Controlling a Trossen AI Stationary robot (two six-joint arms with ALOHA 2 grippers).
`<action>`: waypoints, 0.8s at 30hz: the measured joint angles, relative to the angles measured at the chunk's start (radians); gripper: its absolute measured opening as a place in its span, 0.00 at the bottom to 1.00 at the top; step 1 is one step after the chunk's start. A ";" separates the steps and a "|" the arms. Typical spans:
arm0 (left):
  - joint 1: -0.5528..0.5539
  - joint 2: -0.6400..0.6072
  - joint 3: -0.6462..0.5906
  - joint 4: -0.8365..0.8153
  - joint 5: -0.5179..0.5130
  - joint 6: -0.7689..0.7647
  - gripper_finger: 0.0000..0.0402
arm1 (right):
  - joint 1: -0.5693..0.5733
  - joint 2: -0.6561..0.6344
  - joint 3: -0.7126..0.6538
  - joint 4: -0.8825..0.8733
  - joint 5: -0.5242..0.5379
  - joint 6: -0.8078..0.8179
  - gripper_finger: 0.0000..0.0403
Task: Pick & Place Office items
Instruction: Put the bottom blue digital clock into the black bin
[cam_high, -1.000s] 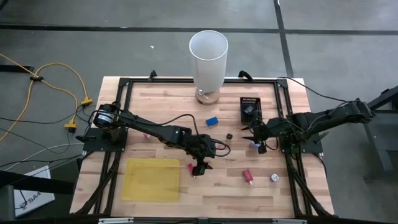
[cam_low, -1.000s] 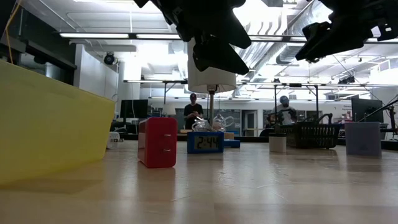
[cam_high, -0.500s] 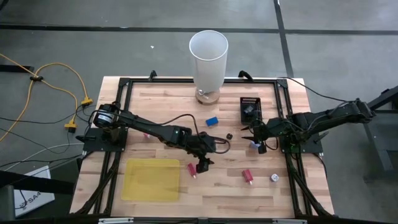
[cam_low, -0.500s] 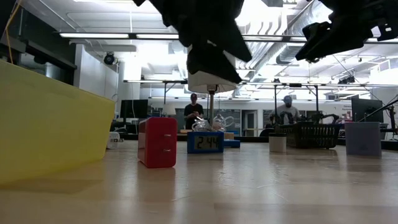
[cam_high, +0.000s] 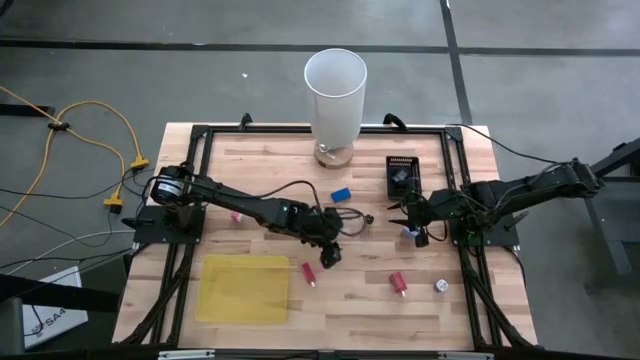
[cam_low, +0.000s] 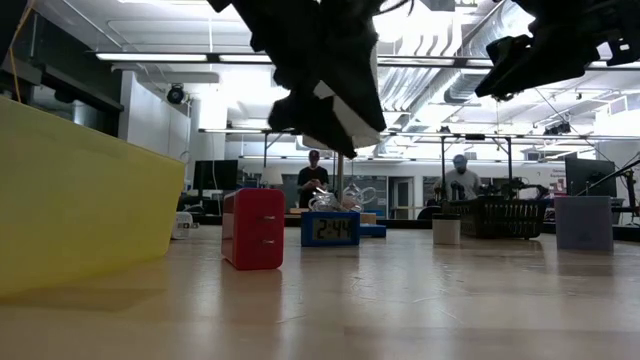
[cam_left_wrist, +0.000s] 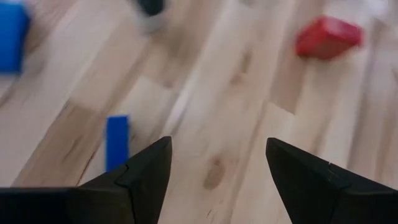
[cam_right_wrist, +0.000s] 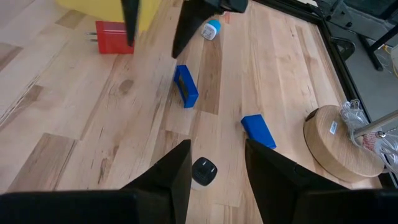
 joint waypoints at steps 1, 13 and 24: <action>0.005 0.000 0.000 -0.015 -0.004 -0.053 0.63 | 0.000 0.000 0.000 0.000 0.000 0.000 0.34; 0.057 0.000 0.000 -0.106 -0.001 -0.065 0.63 | 0.000 0.000 0.000 0.000 0.000 0.000 0.34; 0.057 0.000 0.000 -0.191 0.000 0.056 0.63 | 0.000 0.000 0.000 0.000 0.000 0.000 0.34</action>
